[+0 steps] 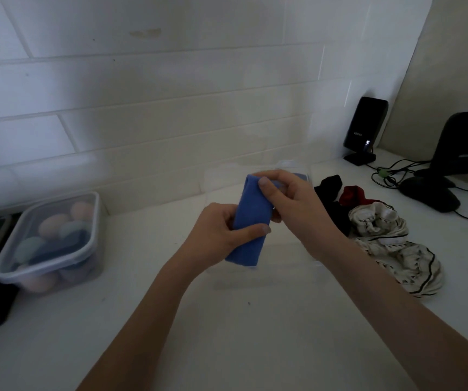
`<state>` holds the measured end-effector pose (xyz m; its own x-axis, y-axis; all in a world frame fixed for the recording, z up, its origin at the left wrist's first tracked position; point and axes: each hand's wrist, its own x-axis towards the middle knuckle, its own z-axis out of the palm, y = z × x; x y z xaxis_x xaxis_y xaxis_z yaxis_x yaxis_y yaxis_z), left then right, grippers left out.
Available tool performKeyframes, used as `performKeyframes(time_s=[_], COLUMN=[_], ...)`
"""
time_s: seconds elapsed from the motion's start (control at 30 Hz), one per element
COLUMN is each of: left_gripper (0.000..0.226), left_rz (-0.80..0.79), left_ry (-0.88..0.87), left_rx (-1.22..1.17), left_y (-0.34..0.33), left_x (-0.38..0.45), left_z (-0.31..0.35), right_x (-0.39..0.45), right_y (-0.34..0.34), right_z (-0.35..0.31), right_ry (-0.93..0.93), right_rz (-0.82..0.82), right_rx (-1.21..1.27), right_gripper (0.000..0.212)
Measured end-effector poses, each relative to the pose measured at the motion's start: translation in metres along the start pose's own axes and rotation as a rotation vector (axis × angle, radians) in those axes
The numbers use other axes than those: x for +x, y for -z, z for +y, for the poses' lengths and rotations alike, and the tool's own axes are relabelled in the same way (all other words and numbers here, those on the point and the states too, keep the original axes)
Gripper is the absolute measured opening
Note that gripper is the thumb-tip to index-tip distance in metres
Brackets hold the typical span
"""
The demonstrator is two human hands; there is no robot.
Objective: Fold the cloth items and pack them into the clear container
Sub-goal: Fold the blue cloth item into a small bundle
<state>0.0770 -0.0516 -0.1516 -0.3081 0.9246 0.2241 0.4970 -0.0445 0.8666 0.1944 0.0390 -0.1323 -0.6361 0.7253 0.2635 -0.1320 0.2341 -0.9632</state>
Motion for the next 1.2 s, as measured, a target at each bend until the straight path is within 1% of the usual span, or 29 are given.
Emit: performKeyframes(time_s=[0.03,0.1,0.17,0.2,0.27,0.3,0.37,0.4,0.47,0.5,0.6,0.67,0.77,0.9,1.0,1.03,1.1,1.17,1.2], left_gripper=[0.009,0.011,0.01,0.01,0.014,0.015,0.009,0.013,0.028,0.031,0.027,0.022,0.014,0.03,0.03,0.029,0.028,0.022,0.017], left_rz=[0.04,0.104,0.129,0.124,0.079,0.047,0.008,0.012,0.031,0.032,0.026,0.019,0.012,0.008,-0.017,-0.029,-0.034,-0.021,-0.024], left_ry=[-0.004,-0.006,-0.01,-0.014,-0.014,-0.01,-0.01,-0.014,-0.01,-0.001,0.053,0.063,0.034,0.006,0.009,0.012,0.024,0.026,0.029], left_rx=[0.011,-0.01,-0.014,0.004,0.036,0.032,-0.005,-0.016,-0.049,-0.094,-0.275,-0.323,-0.263,-0.192,-0.218,-0.24,-0.301,-0.345,-0.362], left_y=[0.0,-0.001,-0.001,-0.001,-0.001,0.0,0.001,0.001,0.002,0.003,0.006,0.006,0.005,0.006,0.006,0.006,0.006,0.007,0.008], left_x=[0.0,0.001,0.001,0.002,0.002,0.002,0.001,0.001,0.002,0.002,0.001,0.001,0.001,0.001,0.0,0.0,0.0,-0.001,-0.001], left_z=[0.0,-0.001,-0.002,-0.003,-0.005,-0.005,-0.003,-0.002,-0.001,-0.001,0.001,0.001,-0.001,-0.002,-0.001,0.0,0.002,0.004,0.005], right_x=[0.0,-0.001,-0.003,-0.003,-0.003,-0.002,0.0,0.001,0.001,0.001,-0.001,0.0,0.0,0.0,-0.001,-0.002,-0.004,-0.006,-0.007], right_y=[0.001,0.002,0.002,0.002,0.003,0.004,0.005,0.006,0.007,0.009,0.01,0.01,0.008,0.007,0.006,0.005,0.005,0.005,0.005], right_z=[0.001,0.003,0.004,0.006,0.008,0.008,0.009,0.008,0.006,0.004,0.0,0.002,0.004,0.002,0.001,0.0,-0.003,-0.006,-0.005], right_ry=[-0.032,-0.118,-0.167,-0.17,-0.153,-0.141,-0.094,-0.061,-0.008,0.003,0.018,0.008,-0.003,-0.01,0.015,0.025,0.044,0.087,0.124], right_rz=[-0.033,-0.151,-0.251,-0.251,-0.181,-0.138,-0.075,-0.057,-0.064,-0.085,-0.171,-0.157,-0.109,-0.078,-0.073,-0.077,-0.111,-0.149,-0.145], right_rx=[0.006,-0.029,-0.087,-0.081,-0.023,-0.004,0.02,0.028,0.02,0.008,-0.062,-0.084,-0.079,-0.068,-0.058,-0.037,0.018,0.005,-0.025], right_gripper=[0.026,0.027,0.027,0.027,0.028,0.027,0.024,0.022,0.021,0.022,0.023,0.016,0.008,0.01,0.008,0.009,0.023,0.035,0.035])
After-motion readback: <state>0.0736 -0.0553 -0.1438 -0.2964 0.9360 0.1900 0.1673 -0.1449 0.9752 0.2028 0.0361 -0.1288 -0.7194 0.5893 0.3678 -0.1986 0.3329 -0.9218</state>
